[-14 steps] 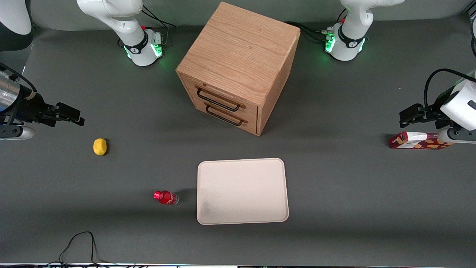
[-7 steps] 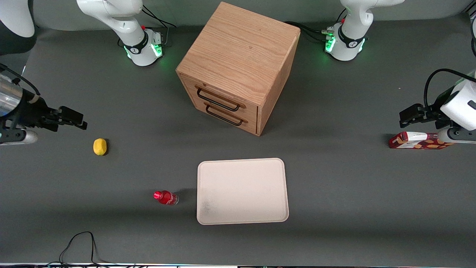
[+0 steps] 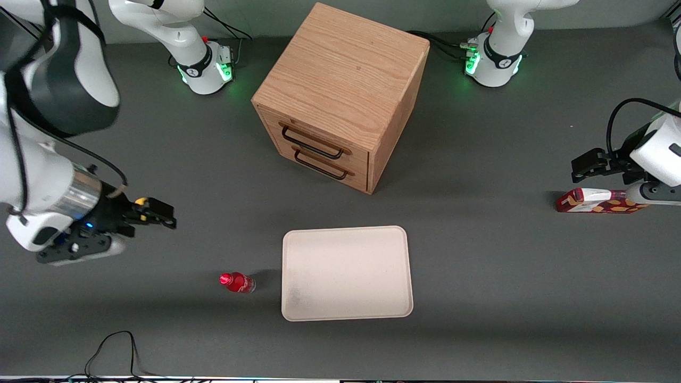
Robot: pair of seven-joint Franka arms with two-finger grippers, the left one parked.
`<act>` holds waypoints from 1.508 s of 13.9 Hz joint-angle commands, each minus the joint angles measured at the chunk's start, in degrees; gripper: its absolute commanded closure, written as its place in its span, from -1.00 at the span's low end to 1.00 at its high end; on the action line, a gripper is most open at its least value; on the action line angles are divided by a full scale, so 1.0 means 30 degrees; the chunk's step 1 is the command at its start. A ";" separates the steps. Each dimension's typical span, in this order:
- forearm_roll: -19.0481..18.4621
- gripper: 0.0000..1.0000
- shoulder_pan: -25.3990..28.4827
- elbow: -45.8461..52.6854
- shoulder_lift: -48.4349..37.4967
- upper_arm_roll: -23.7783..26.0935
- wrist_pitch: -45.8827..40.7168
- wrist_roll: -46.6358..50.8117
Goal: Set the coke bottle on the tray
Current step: 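Move the open right gripper down over the red Coca-Cola bottle's cap end, then close the right gripper around the bottle's cap end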
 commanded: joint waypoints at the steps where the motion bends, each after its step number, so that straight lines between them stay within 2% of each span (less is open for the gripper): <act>1: -0.0272 -0.94 0.1086 0.1207 0.1660 -0.0108 0.1854 -0.0772; 4: -0.1061 -0.68 0.1470 0.1032 0.2570 -0.0108 0.3789 -0.0889; 8: -0.1268 -0.70 0.1499 0.0507 0.3684 -0.0138 0.5815 -0.0802; 10: -0.1210 -0.99 0.1499 0.0065 0.4064 -0.0138 0.5934 -0.0597; 17: -0.1180 -0.99 0.1470 -0.0841 0.4887 -0.0254 0.5905 0.0102; 19: -0.1064 -0.83 0.1353 -0.1049 0.5119 -0.0255 0.5905 0.0487; 21: -0.1034 -0.75 0.1235 -0.0991 0.5325 -0.0284 0.5905 0.0517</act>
